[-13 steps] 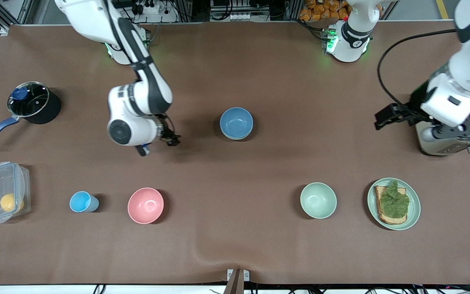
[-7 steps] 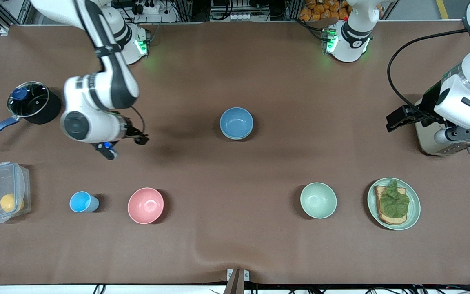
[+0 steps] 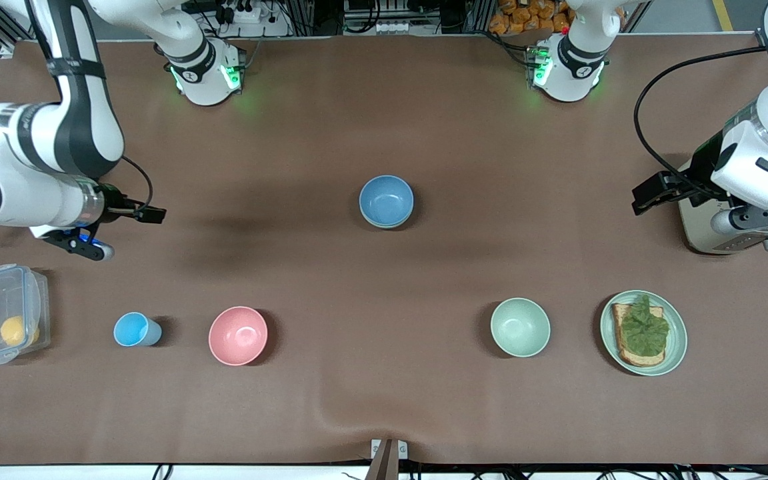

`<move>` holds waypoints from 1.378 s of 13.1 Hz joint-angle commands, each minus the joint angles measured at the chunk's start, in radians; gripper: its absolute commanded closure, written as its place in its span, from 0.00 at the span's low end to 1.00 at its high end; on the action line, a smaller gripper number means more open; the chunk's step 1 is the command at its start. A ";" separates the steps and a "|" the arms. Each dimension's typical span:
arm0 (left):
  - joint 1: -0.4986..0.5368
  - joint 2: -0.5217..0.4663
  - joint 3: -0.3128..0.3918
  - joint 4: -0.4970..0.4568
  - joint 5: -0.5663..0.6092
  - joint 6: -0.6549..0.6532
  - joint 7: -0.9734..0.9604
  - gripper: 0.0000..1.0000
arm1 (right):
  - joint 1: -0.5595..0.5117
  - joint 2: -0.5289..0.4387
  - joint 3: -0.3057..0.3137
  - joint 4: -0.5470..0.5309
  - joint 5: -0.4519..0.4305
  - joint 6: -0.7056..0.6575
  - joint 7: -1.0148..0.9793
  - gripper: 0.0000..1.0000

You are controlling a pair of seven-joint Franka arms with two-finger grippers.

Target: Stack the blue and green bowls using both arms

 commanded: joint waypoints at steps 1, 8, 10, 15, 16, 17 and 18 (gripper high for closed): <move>-0.164 -0.028 0.182 0.009 0.010 -0.038 0.016 0.00 | 0.004 0.009 0.007 0.188 -0.078 -0.156 0.007 0.00; -0.200 -0.119 0.209 -0.090 -0.017 -0.069 0.042 0.00 | -0.105 -0.036 0.141 0.357 -0.068 -0.227 0.007 0.00; -0.195 -0.154 0.215 -0.142 -0.017 -0.052 0.054 0.00 | -0.282 -0.042 0.329 0.357 -0.071 -0.213 -0.008 0.00; -0.197 -0.197 0.252 -0.207 -0.023 -0.009 0.137 0.00 | -0.534 -0.074 0.519 0.342 -0.090 -0.041 -0.244 0.00; -0.198 -0.193 0.266 -0.201 -0.023 -0.009 0.169 0.00 | -0.558 -0.082 0.525 0.336 -0.085 -0.003 -0.414 0.00; -0.197 -0.191 0.273 -0.201 -0.023 -0.009 0.187 0.00 | -0.591 -0.094 0.528 0.323 -0.085 0.034 -0.497 0.00; -0.195 -0.189 0.273 -0.199 -0.023 -0.009 0.187 0.00 | -0.601 -0.105 0.542 0.313 -0.085 0.055 -0.511 0.00</move>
